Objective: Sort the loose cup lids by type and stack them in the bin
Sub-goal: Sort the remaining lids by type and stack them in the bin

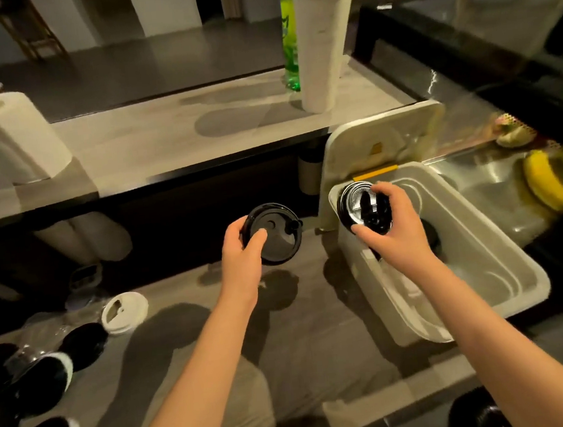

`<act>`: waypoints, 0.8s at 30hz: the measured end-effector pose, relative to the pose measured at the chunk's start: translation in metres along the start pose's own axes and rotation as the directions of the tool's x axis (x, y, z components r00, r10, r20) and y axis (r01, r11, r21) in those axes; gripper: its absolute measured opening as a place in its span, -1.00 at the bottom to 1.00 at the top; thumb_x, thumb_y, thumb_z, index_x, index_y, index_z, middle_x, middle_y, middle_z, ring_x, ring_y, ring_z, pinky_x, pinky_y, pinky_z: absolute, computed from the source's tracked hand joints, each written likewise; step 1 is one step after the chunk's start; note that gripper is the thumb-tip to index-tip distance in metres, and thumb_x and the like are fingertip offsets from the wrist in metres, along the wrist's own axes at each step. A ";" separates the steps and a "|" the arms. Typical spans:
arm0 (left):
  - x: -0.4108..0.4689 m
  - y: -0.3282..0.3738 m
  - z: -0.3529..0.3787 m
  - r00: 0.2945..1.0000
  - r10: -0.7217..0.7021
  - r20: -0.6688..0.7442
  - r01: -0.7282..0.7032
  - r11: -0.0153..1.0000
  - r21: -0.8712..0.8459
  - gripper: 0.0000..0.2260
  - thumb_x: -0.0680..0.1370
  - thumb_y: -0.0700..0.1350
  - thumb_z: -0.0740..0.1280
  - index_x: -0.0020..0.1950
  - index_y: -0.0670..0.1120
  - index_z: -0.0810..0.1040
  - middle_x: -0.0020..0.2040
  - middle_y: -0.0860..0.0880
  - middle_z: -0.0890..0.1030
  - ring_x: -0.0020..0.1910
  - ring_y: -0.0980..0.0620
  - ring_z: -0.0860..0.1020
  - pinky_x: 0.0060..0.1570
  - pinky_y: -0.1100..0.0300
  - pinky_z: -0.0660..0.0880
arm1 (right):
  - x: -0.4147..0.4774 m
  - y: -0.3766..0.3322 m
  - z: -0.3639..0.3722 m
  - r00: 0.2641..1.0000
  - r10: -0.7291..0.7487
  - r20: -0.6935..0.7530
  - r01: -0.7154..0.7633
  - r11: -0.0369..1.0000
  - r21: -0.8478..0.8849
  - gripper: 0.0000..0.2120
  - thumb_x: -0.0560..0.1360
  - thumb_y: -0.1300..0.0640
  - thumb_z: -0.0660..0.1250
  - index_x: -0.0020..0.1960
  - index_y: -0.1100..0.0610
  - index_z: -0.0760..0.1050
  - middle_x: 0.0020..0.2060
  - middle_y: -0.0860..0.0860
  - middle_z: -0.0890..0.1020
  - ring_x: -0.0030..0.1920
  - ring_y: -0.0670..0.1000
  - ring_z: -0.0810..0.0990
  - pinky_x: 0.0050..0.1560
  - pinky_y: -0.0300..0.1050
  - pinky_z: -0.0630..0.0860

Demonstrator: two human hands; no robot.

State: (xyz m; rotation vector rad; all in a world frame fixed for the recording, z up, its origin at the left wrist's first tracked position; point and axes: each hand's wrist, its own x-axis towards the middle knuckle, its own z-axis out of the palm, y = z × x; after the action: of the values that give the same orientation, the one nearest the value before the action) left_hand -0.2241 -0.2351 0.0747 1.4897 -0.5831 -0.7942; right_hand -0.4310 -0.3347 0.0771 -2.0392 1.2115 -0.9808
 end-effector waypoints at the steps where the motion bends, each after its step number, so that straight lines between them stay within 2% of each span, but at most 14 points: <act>1: 0.001 0.000 0.010 1.000 -0.005 -0.007 0.005 1.000 -0.004 -0.75 0.57 -0.18 0.27 0.24 0.00 0.41 0.20 -0.01 0.50 0.21 0.01 0.48 0.26 -0.01 0.45 | 0.007 0.013 -0.008 1.000 0.015 -0.010 -0.015 0.999 -0.036 -0.40 0.37 0.16 0.49 0.33 0.18 0.33 0.27 0.05 0.41 0.29 0.03 0.39 0.27 -0.14 0.34; 4: 0.001 -0.002 0.037 0.999 -0.022 -0.042 0.021 1.000 -0.022 -0.74 0.57 -0.18 0.28 0.24 -0.02 0.38 0.21 -0.04 0.49 0.21 0.00 0.48 0.26 0.01 0.44 | 0.029 0.048 -0.025 0.997 0.068 0.034 -0.062 0.988 -0.140 -0.43 0.36 0.17 0.49 0.29 0.19 0.34 0.24 0.08 0.37 0.26 0.09 0.39 0.24 -0.19 0.30; 6: -0.001 -0.006 0.050 0.997 -0.037 -0.061 0.036 0.999 -0.021 -0.73 0.57 -0.18 0.28 0.25 -0.03 0.38 0.21 -0.05 0.49 0.20 0.01 0.49 0.25 0.02 0.45 | 0.041 0.064 -0.028 0.986 0.101 0.133 -0.072 0.977 -0.203 -0.46 0.37 0.12 0.48 0.27 0.12 0.35 0.24 0.03 0.35 0.25 0.06 0.40 0.22 -0.09 0.36; 8: -0.004 -0.011 0.059 0.996 -0.047 -0.081 0.045 0.999 -0.024 -0.72 0.57 -0.18 0.28 0.27 -0.04 0.38 0.22 -0.06 0.50 0.21 0.00 0.49 0.26 0.00 0.45 | 0.051 0.074 -0.026 0.961 0.048 0.272 0.020 0.970 -0.243 -0.48 0.38 0.08 0.48 0.26 0.10 0.37 0.24 0.02 0.36 0.25 0.06 0.39 0.19 -0.07 0.38; 10: -0.006 -0.015 0.066 0.993 -0.048 -0.105 0.045 0.999 -0.024 -0.73 0.56 -0.18 0.28 0.25 -0.03 0.39 0.22 -0.05 0.50 0.22 -0.02 0.48 0.26 -0.01 0.44 | 0.056 0.079 -0.018 0.899 0.007 0.438 0.122 0.956 -0.267 -0.49 0.39 0.07 0.47 0.26 0.11 0.38 0.27 0.05 0.34 0.25 0.08 0.40 0.18 -0.09 0.37; 12: -0.009 -0.016 0.071 0.991 -0.045 -0.129 0.043 0.999 -0.023 -0.74 0.56 -0.19 0.28 0.23 0.00 0.39 0.21 -0.04 0.50 0.22 -0.01 0.48 0.26 -0.01 0.44 | 0.059 0.086 -0.009 0.840 0.019 0.542 0.198 0.920 -0.339 -0.50 0.40 0.04 0.46 0.27 0.11 0.38 0.31 0.06 0.29 0.25 0.12 0.40 0.20 -0.09 0.36; 17: -0.017 -0.018 0.080 0.987 -0.041 -0.155 0.040 0.999 -0.012 -0.73 0.56 -0.15 0.29 0.24 0.03 0.40 0.25 -0.05 0.49 0.28 -0.04 0.45 0.30 -0.09 0.40 | 0.063 0.095 -0.007 0.818 -0.001 0.575 0.268 0.885 -0.381 -0.48 0.41 -0.07 0.44 0.30 0.03 0.39 0.40 0.06 0.24 0.39 0.12 0.25 0.33 -0.02 0.31; 19: -0.020 -0.018 0.086 0.989 -0.036 -0.143 0.037 0.999 0.000 -0.73 0.56 -0.15 0.30 0.24 0.05 0.40 0.27 -0.03 0.49 0.30 -0.03 0.44 0.32 -0.08 0.38 | 0.064 0.095 -0.016 0.833 -0.017 0.553 0.242 0.910 -0.336 -0.52 0.45 -0.10 0.39 0.31 0.02 0.41 0.44 0.06 0.21 0.45 0.11 0.18 0.37 0.03 0.27; 22: -0.021 -0.016 0.099 0.994 -0.023 -0.107 0.024 1.000 0.002 -0.75 0.55 -0.14 0.30 0.20 0.07 0.43 0.25 -0.03 0.51 0.28 -0.03 0.46 0.31 -0.08 0.40 | 0.068 0.089 -0.032 0.941 -0.089 0.326 0.130 0.986 -0.108 -0.59 0.51 0.01 0.35 0.30 0.11 0.44 0.33 0.07 0.39 0.34 0.08 0.36 0.25 -0.09 0.34; 24: -0.022 -0.011 0.112 0.998 -0.018 -0.053 0.019 1.000 0.006 -0.79 0.54 -0.15 0.28 0.13 0.10 0.45 0.21 -0.05 0.53 0.25 -0.03 0.49 0.28 -0.09 0.42 | 0.070 0.075 -0.047 0.971 -0.018 0.240 -0.012 0.992 0.125 -0.61 0.52 0.08 0.34 0.32 0.11 0.42 0.21 0.02 0.50 0.22 -0.02 0.46 0.15 -0.26 0.34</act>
State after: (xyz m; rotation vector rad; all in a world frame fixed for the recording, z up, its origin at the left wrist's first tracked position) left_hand -0.3248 -0.2888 0.0699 1.5191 -0.5332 -0.7657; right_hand -0.4827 -0.4344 0.0679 -1.9936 0.9941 -0.7644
